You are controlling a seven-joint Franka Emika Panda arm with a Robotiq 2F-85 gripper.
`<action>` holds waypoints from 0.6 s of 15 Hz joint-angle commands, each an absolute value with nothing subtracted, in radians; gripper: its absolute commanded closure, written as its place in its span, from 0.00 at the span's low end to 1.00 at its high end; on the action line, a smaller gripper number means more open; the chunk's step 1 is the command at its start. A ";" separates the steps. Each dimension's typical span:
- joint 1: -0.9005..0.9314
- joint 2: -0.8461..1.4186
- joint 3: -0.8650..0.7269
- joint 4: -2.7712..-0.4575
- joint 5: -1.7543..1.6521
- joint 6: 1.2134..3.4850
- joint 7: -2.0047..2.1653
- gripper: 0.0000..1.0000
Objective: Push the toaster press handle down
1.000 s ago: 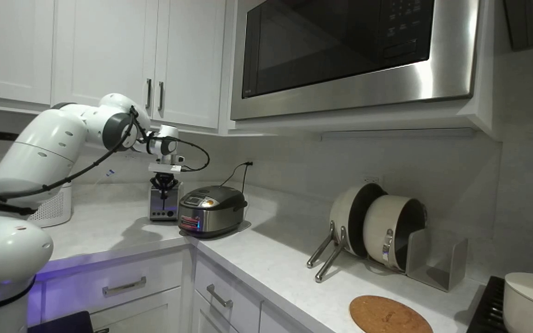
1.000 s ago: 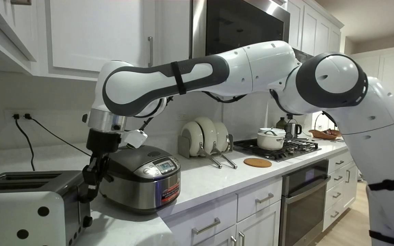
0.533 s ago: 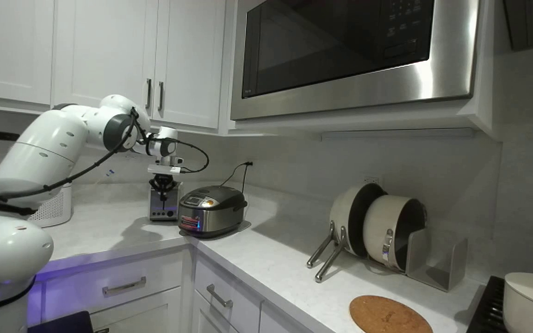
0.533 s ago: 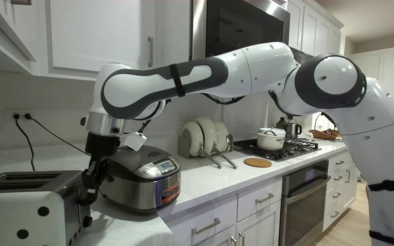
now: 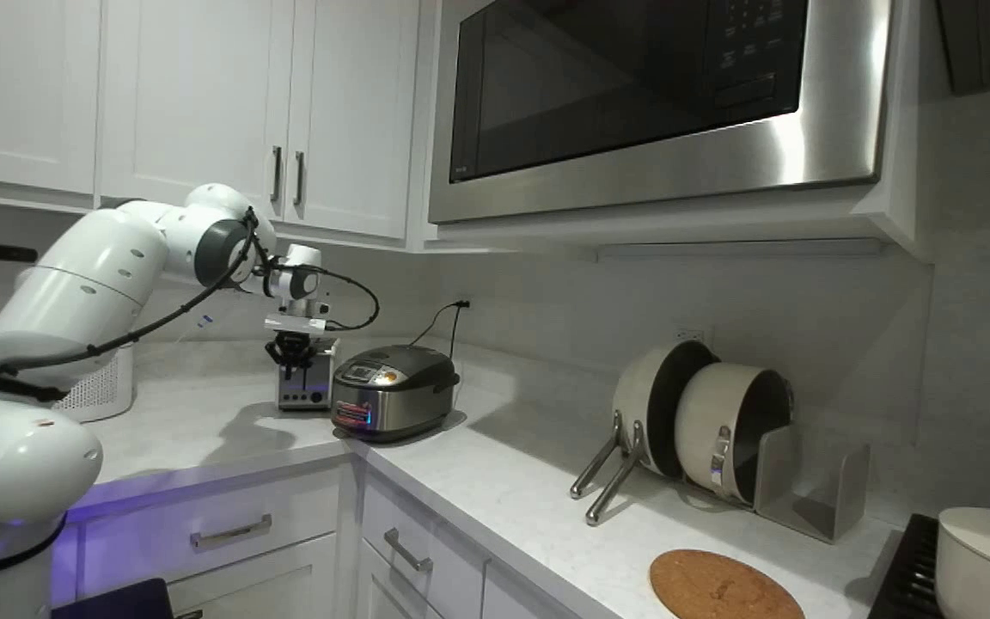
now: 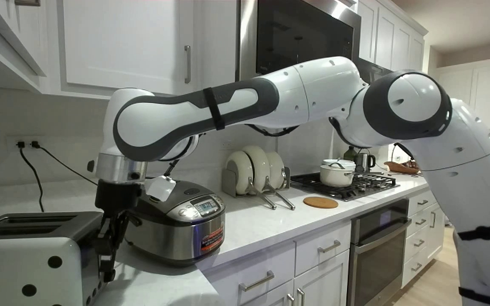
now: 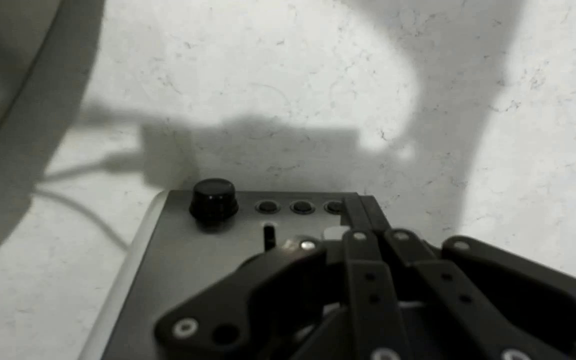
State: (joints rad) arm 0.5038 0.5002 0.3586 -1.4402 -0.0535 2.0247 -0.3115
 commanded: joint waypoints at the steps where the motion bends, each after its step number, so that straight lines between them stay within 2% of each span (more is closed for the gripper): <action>1: 0.510 0.526 0.363 -1.421 -0.064 1.999 -0.307 1.00; 9: 0.517 0.513 0.361 -1.401 -0.071 1.965 -0.290 1.00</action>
